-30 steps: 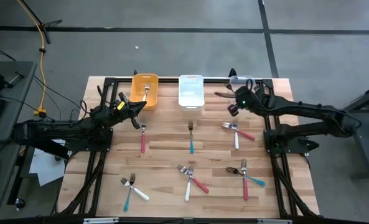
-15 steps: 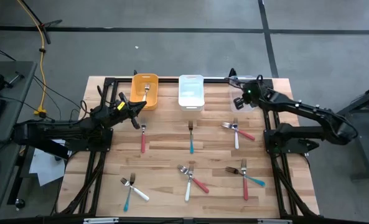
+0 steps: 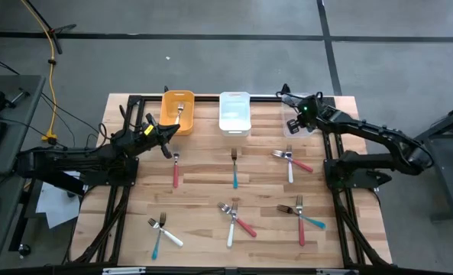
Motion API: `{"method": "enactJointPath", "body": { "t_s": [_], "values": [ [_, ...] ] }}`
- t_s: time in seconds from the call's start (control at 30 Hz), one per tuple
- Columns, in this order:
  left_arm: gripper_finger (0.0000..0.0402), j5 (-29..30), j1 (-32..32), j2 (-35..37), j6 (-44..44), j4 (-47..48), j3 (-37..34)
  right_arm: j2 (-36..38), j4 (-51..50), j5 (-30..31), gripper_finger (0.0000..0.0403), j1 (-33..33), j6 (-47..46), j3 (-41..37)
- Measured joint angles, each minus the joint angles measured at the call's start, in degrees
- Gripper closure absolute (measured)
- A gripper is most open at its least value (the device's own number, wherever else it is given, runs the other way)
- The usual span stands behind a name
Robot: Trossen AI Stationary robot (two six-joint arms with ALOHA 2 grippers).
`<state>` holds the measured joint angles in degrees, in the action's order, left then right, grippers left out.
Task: Sort silverware by color (type)
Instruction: Put the top left blue fork into the transparent bin
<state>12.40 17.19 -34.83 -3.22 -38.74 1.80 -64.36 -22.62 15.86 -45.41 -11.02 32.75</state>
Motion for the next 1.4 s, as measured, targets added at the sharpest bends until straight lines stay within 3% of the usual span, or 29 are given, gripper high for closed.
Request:
{"method": "enactJointPath", "body": {
  "t_s": [0.6,0.97,1.23,1.4],
  "values": [
    [0.0401,0.0,0.0,0.0,0.0,0.0,0.0,-10.4,5.1,0.0,0.0388,-2.5,2.5,0.1],
    [0.0401,0.0,0.0,0.0,0.0,0.1,0.0,-9.7,4.6,0.6,0.0312,-2.6,3.6,0.5],
    [0.0401,0.0,0.0,0.0,0.0,0.5,0.0,-6.9,-2.9,0.6,0.031,-2.6,5.1,7.7],
    [0.0401,0.0,0.0,0.0,0.0,1.3,0.0,-5.7,-13.8,0.0,0.0349,-1.4,5.7,13.1]
  ]
}}
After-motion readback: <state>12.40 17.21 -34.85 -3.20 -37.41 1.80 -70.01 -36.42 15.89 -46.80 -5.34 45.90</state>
